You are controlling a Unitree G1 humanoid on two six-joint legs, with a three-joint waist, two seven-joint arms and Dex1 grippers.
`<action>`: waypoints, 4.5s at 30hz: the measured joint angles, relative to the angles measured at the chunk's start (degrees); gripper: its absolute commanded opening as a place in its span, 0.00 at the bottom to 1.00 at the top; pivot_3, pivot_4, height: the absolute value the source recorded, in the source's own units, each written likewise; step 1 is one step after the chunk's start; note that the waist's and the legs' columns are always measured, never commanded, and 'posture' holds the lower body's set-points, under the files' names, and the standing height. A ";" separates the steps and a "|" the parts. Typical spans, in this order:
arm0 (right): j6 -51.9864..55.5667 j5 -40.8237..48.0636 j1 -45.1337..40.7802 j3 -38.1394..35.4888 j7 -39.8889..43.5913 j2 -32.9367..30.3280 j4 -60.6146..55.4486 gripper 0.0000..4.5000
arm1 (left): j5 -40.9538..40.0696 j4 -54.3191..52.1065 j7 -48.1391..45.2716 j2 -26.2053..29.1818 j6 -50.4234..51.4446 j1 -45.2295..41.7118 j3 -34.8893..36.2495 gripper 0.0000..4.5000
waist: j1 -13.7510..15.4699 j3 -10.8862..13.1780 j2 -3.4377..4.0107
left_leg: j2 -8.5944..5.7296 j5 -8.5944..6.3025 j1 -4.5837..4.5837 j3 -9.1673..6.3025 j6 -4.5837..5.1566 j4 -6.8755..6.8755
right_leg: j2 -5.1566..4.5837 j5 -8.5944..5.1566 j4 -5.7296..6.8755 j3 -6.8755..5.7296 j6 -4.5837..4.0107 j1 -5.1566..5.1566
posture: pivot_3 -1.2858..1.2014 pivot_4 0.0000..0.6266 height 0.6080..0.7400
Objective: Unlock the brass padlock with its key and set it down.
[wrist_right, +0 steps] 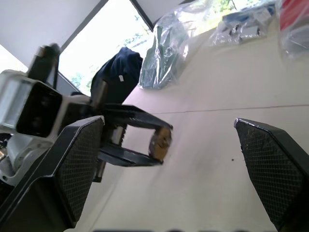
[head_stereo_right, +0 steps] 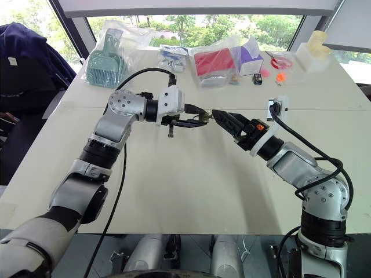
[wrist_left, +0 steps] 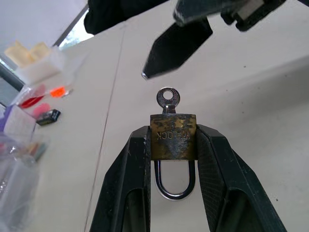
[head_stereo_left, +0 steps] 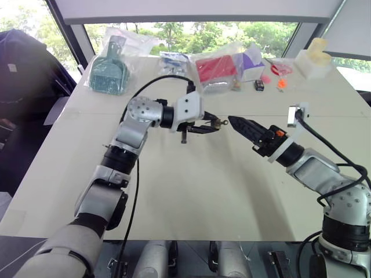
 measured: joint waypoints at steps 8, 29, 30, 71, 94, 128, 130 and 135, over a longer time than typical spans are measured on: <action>-0.17 1.29 -0.44 2.22 -3.05 1.89 -0.01 0.94 | -1.18 -2.06 1.46 -0.51 1.08 0.50 -0.46 0.16 | 0.04 0.00 0.00 | 0.00 0.01 0.01 0.00 -0.02 0.00 | 0.01 0.00 0.01 0.00 0.01 0.00 | 0.52 0.24 0.96; -3.72 5.41 1.91 2.66 -5.49 3.97 -1.10 0.01 | -2.38 -4.38 2.53 -0.27 1.84 0.51 -2.30 0.16 | 0.01 0.00 0.00 | 0.00 0.02 0.01 0.00 -0.02 0.00 | 0.03 0.00 0.00 0.00 0.01 0.02 | 0.52 0.24 0.96; -3.92 5.35 1.96 2.76 -5.49 3.97 -1.15 0.01 | -2.39 -4.38 2.57 -0.27 1.80 0.51 -2.30 0.16 | 0.01 0.00 0.00 | 0.00 0.02 0.01 0.00 -0.02 0.00 | 0.03 0.00 0.00 0.00 0.01 0.02 | 0.52 0.24 0.96; -10.56 8.90 2.09 4.41 -12.59 12.05 -0.79 0.01 | 7.04 -4.04 12.81 3.31 -18.51 1.21 -4.52 0.16 | 0.03 -0.01 0.03 | 0.00 0.04 0.03 0.01 -0.05 -0.01 | 0.03 0.00 0.01 0.00 0.01 0.03 | 0.52 0.24 0.96; -16.02 10.82 0.74 4.51 -12.84 11.08 -0.16 0.32 | 12.99 5.72 24.34 1.36 -31.57 -1.63 -5.00 0.16 | -0.09 -0.01 0.04 | 0.01 0.04 0.04 0.06 -0.06 -0.03 | 0.04 0.01 0.02 0.00 0.05 0.03 | 0.52 0.24 0.96; -9.21 -3.31 0.96 6.59 7.36 0.03 1.07 0.01 | 6.84 -3.72 16.73 2.60 -24.42 2.67 -6.70 0.16 | -1.22 -0.01 0.04 | 0.01 0.04 0.05 0.02 -0.05 -0.03 | 0.01 0.01 0.01 0.00 0.05 0.04 | 0.52 0.24 0.96; -8.90 -3.36 0.99 6.55 7.74 -0.08 1.07 0.01 | 6.84 -3.69 16.70 2.65 -24.42 2.67 -6.82 0.16 | -1.23 -0.01 0.04 | 0.01 0.04 0.05 0.02 -0.05 -0.03 | 0.01 0.01 0.01 0.00 0.05 0.04 | 0.52 0.24 0.96; -7.65 -4.34 1.34 7.08 7.81 -0.10 1.27 0.00 | 6.73 -3.52 16.21 2.87 -24.85 2.36 -6.86 0.68 | -1.25 -0.01 0.04 | 0.01 0.04 0.05 0.02 -0.05 -0.03 | 0.01 0.01 0.01 0.00 0.05 0.04 | 0.52 0.24 0.96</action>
